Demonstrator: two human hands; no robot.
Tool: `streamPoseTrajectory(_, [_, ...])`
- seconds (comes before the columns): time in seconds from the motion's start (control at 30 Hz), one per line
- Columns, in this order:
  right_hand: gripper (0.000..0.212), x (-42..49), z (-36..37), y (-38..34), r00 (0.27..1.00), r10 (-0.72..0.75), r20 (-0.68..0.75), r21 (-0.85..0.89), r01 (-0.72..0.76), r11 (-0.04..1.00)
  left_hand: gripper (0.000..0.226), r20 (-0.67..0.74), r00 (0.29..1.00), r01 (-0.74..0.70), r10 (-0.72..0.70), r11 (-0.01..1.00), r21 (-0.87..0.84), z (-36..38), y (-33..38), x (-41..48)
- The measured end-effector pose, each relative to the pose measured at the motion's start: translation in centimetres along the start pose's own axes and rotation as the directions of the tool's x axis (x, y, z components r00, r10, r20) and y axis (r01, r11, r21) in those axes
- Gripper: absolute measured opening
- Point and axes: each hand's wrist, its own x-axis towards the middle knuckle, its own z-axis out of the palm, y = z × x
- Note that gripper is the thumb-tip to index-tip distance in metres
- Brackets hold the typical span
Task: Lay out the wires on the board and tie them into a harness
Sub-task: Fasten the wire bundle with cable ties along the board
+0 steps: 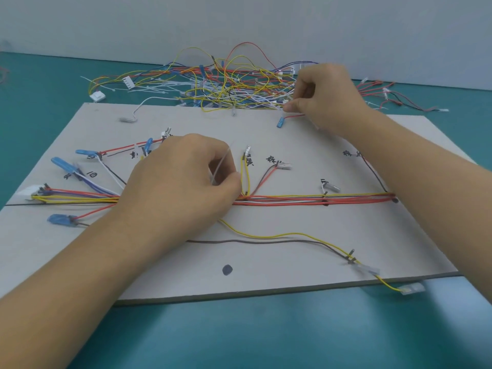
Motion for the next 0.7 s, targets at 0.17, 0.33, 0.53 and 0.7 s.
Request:
streamPoseTrajectory(0.17, [0.03,0.7,0.6,0.4,0.998,0.061,-0.02,-0.01,-0.061,0.998,0.019,0.011,1.0,-0.002,0.002,1.0,-0.001,-0.1,0.1,0.0])
streamPoseTrajectory(0.33, [0.038,2.3,-1.3,0.4,0.977,0.204,0.058,0.113,-0.209,0.971,0.013,0.01,1.0,-0.023,0.023,1.0,0.003,-0.2,-0.1,0.0])
streamPoseTrajectory(0.53, [0.033,1.9,-2.0,0.3,0.953,0.261,0.152,0.212,-0.289,0.934,0.013,0.013,1.0,-0.019,0.019,1.0,0.009,-0.2,0.0,-0.1])
streamPoseTrajectory(0.7, [0.027,1.3,-2.1,0.3,0.956,0.257,0.142,0.306,-0.289,0.907,0.013,0.009,1.0,-0.015,0.015,1.0,0.004,-0.1,0.0,-0.1])
